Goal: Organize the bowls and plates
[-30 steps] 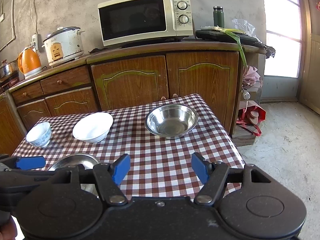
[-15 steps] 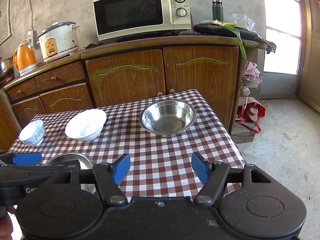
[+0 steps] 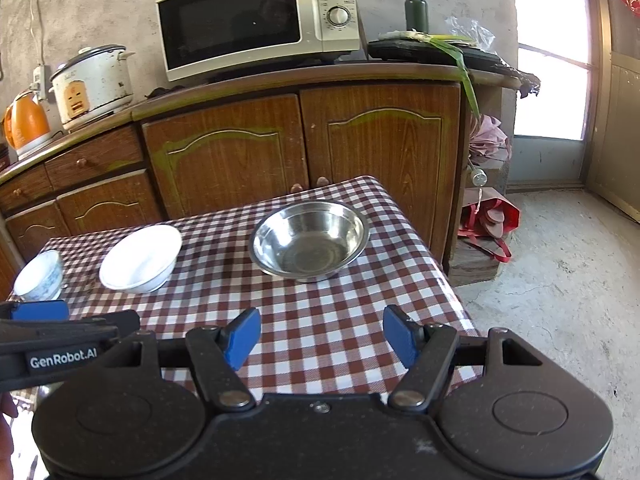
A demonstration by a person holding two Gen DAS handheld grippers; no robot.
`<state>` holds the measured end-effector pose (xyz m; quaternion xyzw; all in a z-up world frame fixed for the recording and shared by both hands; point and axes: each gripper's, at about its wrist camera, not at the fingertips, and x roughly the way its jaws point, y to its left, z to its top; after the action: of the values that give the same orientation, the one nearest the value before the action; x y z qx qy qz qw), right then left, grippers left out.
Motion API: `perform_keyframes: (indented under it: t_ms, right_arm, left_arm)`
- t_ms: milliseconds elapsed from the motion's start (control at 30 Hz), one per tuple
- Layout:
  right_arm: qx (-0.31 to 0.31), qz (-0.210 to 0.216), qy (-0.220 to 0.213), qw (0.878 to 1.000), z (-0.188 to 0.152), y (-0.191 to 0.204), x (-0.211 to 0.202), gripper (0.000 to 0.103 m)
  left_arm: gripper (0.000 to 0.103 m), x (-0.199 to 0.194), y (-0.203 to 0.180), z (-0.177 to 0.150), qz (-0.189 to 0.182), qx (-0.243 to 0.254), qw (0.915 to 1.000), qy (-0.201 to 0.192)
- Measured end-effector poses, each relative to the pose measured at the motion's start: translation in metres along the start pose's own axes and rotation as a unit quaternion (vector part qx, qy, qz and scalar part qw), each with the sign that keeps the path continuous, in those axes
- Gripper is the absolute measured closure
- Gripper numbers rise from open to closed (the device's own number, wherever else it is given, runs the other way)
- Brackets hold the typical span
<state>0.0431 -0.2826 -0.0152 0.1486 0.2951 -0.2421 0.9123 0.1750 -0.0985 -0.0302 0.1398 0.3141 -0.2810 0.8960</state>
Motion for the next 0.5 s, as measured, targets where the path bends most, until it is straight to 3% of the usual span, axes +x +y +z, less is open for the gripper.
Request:
perform_keyframes:
  t_ms: [500]
  right_arm:
    - [-0.001, -0.018, -0.003, 1.000, 0.025, -0.024, 0.043, 0.023]
  left_arm:
    - [0.024, 0.044, -0.010, 0.022, 0.007, 0.006, 0.9999, 0.005]
